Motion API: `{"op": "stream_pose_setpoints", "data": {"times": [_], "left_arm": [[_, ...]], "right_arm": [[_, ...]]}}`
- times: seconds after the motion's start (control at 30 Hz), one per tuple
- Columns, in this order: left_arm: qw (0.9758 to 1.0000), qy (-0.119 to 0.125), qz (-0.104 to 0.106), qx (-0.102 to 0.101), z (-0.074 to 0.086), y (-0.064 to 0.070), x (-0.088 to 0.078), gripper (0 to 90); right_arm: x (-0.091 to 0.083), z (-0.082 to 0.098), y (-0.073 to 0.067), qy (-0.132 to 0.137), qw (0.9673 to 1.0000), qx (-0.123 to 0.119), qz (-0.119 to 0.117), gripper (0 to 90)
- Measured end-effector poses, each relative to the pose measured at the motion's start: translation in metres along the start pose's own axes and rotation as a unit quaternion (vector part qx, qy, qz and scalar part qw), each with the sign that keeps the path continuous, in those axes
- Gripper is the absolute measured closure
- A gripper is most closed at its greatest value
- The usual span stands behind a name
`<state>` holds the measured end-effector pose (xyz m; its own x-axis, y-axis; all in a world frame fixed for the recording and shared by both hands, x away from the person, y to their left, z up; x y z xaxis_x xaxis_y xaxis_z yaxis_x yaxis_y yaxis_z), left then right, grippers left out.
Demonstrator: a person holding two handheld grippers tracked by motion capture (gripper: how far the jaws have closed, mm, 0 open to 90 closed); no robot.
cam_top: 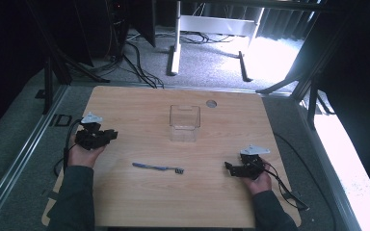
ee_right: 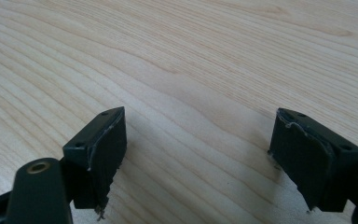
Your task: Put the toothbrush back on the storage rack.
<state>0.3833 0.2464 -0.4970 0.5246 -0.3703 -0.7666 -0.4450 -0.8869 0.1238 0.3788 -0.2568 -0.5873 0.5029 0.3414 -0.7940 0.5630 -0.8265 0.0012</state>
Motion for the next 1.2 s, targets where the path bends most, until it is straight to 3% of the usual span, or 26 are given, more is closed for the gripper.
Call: {"op": "stream_pose_setpoints", "data": {"times": [0.23,0.4,0.63,0.8,1.2], "left_arm": [[0.9999,-0.002,0.0,0.01,-0.003,0.009,-0.004,77.0],[0.9994,-0.003,-0.006,0.034,-0.009,0.019,-0.005,76.9],[0.9985,-0.011,0.005,0.053,-0.016,0.025,-0.006,77.5],[0.9969,-0.022,0.02,0.073,-0.017,0.027,-0.006,77.5],[0.9945,-0.021,0.012,0.102,-0.022,0.035,-0.009,79.8]], "right_arm": [[0.0,0.0,0.0,0.0,1.0,0.0,0.0,18.2],[0.0,0.0,0.0,0.0,1.0,0.0,0.0,18.2],[0.0,0.0,0.0,0.0,1.0,0.0,0.0,18.2],[0.0,0.0,0.0,0.0,1.0,0.0,0.0,18.2],[0.0,0.0,0.0,0.0,1.0,0.0,0.0,18.2]]}}
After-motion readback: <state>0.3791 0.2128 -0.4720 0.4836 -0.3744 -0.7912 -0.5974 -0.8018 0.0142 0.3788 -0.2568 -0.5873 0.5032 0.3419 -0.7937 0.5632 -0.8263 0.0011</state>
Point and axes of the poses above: each handheld gripper's, and its own axes: x roughly forward along the jaws, z roughly out of its underside, y roughly to its right, the point moved 4 cm from there along x, roughly forward along the jaws, and after that the axes turned 9 degrees about -y, right-handed, at the moved point
